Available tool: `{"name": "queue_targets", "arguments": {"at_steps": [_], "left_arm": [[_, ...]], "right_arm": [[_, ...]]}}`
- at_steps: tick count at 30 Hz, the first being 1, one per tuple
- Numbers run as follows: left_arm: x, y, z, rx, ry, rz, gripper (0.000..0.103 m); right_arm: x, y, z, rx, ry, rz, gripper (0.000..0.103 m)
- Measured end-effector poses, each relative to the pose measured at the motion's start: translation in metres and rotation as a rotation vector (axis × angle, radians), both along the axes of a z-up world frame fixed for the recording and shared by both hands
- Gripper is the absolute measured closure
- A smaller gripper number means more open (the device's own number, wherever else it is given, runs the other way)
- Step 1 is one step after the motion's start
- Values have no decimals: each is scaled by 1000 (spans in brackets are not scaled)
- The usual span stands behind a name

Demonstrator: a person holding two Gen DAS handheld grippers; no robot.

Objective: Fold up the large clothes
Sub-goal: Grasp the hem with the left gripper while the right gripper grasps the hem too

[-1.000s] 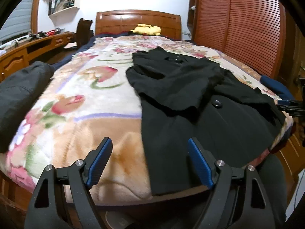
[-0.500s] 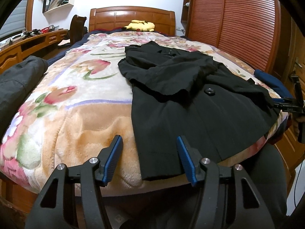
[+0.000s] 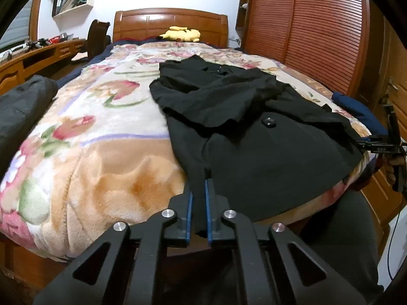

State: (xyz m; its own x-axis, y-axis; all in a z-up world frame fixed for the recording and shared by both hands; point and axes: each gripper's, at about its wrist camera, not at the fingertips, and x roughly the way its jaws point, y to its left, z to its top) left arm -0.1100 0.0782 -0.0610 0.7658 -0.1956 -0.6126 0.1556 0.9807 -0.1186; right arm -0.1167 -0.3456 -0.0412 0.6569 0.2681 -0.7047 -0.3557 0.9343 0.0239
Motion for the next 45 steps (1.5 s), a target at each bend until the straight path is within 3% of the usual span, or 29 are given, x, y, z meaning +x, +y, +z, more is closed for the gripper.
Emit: {"name": "queue_targets", "arguments": {"at_steps": [1, 3, 5, 15, 22, 38, 45], "left_arm": [[-2, -1, 4, 6, -18, -1, 97], [-5, -1, 14, 0, -54, 6, 98], [-9, 2, 28, -9, -99, 11, 98], [-15, 19, 92, 2, -244, 38, 98], [-28, 37, 118, -18, -297, 53, 98], [-79, 33, 159, 2, -415, 10, 98], [-78, 29, 157, 17, -408, 1, 98]], "right_arm": [[1, 0, 1, 7, 4, 16, 66], [-1, 3, 3, 25, 6, 57, 90], [-5, 7, 8, 9, -29, 66, 93], [-36, -2, 72, 97, -266, 81, 95], [-59, -7, 97, 117, -340, 103, 95], [-106, -23, 98, 109, -435, 126, 95], [-110, -31, 94, 112, -430, 124, 95]]}}
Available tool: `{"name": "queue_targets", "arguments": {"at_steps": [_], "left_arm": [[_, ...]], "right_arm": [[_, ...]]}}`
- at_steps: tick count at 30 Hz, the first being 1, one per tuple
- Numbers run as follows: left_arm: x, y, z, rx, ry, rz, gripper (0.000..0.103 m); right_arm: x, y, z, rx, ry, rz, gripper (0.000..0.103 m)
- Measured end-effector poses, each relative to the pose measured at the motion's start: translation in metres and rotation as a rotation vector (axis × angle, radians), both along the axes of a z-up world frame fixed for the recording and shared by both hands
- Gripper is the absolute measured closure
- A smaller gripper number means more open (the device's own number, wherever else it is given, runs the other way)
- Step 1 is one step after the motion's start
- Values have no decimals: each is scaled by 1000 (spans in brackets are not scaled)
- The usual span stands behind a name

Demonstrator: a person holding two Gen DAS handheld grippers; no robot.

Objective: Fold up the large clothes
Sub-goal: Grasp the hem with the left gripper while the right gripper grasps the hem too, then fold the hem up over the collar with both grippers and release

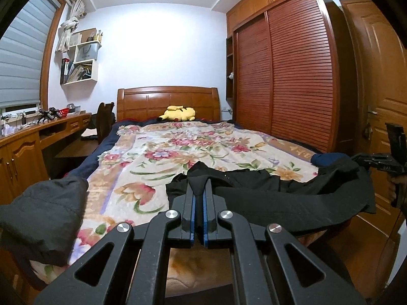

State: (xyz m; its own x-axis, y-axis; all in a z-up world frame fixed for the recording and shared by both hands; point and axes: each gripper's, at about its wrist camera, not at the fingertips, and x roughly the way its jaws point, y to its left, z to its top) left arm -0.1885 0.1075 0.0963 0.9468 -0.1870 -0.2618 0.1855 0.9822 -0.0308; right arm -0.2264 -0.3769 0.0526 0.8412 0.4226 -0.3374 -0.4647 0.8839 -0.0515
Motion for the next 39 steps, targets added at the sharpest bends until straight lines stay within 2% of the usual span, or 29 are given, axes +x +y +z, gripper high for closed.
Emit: {"name": "queue_targets", "arguments": {"at_steps": [6, 12, 21, 29, 34, 39], "left_arm": [[53, 10, -8, -1, 67, 38, 98], [117, 16, -22, 15, 141, 91, 98], [195, 26, -59, 12, 257, 149, 98], [263, 26, -91, 47, 370, 172, 98], [306, 33, -88, 23, 372, 190, 98], [350, 32, -77, 26, 357, 213, 98]], "right_arm": [[34, 14, 5, -5, -17, 3, 95], [105, 34, 5, -23, -7, -19, 95], [210, 72, -14, -82, 61, -94, 95], [294, 108, -39, -168, 160, -118, 95], [341, 121, -43, -171, 193, -133, 95], [382, 129, -24, -155, 182, -191, 95]]}}
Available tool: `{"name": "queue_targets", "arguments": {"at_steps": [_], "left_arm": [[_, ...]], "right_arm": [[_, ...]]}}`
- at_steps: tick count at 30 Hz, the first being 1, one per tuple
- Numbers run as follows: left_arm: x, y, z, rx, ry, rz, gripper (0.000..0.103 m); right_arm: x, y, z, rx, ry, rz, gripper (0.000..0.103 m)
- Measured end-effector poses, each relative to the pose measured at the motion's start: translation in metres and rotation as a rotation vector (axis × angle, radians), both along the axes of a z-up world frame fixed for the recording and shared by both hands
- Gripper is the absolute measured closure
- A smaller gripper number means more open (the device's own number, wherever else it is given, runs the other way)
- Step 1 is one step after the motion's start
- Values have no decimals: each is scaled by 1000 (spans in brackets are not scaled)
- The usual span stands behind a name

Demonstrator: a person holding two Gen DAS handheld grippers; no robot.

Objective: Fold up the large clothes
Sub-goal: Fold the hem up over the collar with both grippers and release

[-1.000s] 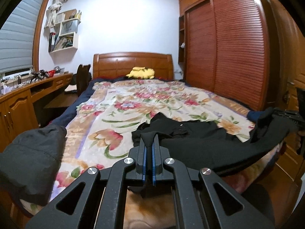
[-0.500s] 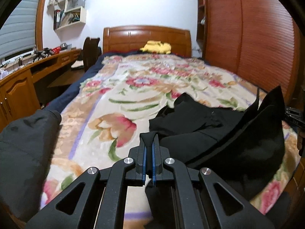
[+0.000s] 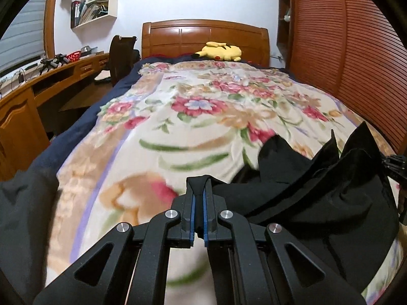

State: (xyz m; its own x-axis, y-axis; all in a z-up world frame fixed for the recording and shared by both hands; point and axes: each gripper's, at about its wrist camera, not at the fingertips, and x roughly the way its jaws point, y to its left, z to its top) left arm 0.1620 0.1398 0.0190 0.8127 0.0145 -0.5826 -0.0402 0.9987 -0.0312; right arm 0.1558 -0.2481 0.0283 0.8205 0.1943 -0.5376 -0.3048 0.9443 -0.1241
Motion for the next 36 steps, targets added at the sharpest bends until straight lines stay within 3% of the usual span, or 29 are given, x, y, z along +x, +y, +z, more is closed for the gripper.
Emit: {"name": "queue_targets", "arguments": {"at_steps": [8, 10, 12, 13, 14, 16, 17, 18, 19, 24, 36], "left_arm": [[51, -6, 7, 30, -14, 24, 98], [54, -7, 5, 17, -4, 20, 92], [47, -9, 3, 24, -12, 13, 77], [44, -13, 3, 34, -21, 7, 63], [40, -15, 3, 42, -27, -1, 54], [27, -20, 0, 49, -21, -20, 35], [22, -22, -1, 44, -19, -28, 25], [14, -24, -2, 37, -18, -39, 24], [5, -26, -4, 31, -15, -48, 24], [-33, -43, -16, 3, 2, -81, 24], [-87, -73, -43, -23, 40, -172, 24]], "right_arm": [[52, 13, 22, 12, -24, -71, 95], [60, 18, 18, 19, -6, -83, 95], [69, 23, 11, 29, 15, -83, 92], [70, 24, 10, 35, 25, -80, 90], [76, 25, 8, 39, 29, -80, 84], [70, 24, 12, 49, 13, -77, 59], [76, 18, 14, 57, 4, -78, 38], [75, 14, 16, 64, -9, -86, 25], [71, 11, 19, 72, -17, -87, 24], [63, 1, 11, 60, 5, -71, 24], [94, -26, -33, 141, 260, -76, 24]]}}
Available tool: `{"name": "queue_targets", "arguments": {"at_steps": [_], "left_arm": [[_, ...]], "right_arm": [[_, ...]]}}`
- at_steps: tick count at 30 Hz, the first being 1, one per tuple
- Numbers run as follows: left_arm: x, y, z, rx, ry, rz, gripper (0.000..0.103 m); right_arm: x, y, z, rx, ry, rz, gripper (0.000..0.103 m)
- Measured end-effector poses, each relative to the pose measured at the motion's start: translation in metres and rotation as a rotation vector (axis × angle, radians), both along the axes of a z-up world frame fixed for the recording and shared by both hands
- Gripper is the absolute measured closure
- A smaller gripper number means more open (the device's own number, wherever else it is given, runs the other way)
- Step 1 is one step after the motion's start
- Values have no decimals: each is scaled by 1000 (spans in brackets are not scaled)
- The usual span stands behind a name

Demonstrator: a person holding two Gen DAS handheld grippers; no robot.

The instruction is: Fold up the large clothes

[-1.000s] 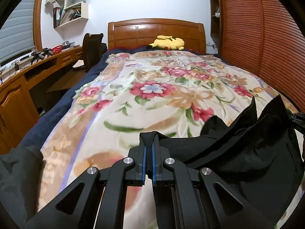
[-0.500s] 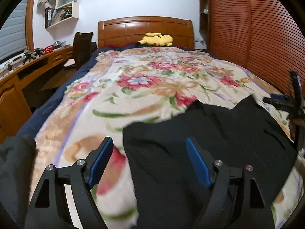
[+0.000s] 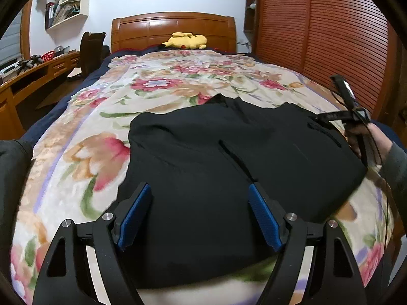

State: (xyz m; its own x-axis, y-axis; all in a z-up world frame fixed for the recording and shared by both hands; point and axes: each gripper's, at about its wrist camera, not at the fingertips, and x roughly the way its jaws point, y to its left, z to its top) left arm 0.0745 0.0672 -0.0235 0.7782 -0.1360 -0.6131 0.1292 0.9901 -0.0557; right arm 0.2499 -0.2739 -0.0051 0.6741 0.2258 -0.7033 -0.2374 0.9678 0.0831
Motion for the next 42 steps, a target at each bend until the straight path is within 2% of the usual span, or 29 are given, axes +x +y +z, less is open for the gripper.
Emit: {"name": "queue_targets", "arguments": {"at_steps": [1, 4, 6, 8, 10, 12, 14, 19, 20, 21, 22, 24, 26, 33, 42], "left_arm": [[-1, -1, -1, 4, 1, -3, 24], [-3, 0, -2, -1, 4, -5, 24], [-4, 1, -2, -2, 0, -5, 24], [-3, 0, -2, -10, -4, -8, 24], [-3, 0, -3, -15, -2, -11, 24], [-1, -3, -4, -7, 1, -10, 24], [2, -6, -7, 11, 3, -7, 24], [6, -4, -11, 8, 26, -1, 24], [6, -3, -12, 4, 28, 0, 24], [7, -2, -12, 1, 30, 1, 24], [6, -2, -13, -1, 34, 3, 24], [5, -3, -14, 3, 35, 3, 24], [5, -4, -14, 8, 32, 3, 24], [8, -5, -14, 8, 39, 4, 24], [8, -3, -17, 10, 46, 8, 23]], "right_arm": [[2, -1, -2, 10, 6, 7, 25], [9, 2, -3, 28, 19, 45, 43], [11, 8, -3, 13, 5, 89, 83], [8, 15, -1, -22, -17, 120, 93], [8, 20, 1, -43, -47, 135, 96], [9, 21, 2, -63, -86, 101, 98], [15, 10, 4, -76, -88, -69, 98], [22, 7, 3, -76, -83, -101, 98], [21, 7, 4, -85, -84, -103, 92], [20, 9, 7, -109, -91, -108, 82], [17, 10, 11, -134, -106, -117, 77], [5, 13, 21, -138, -132, -116, 54], [-12, 13, 29, -108, -151, -101, 45], [-69, 23, 23, -153, -182, 9, 43], [-134, 72, 12, -94, -199, 239, 43]]}}
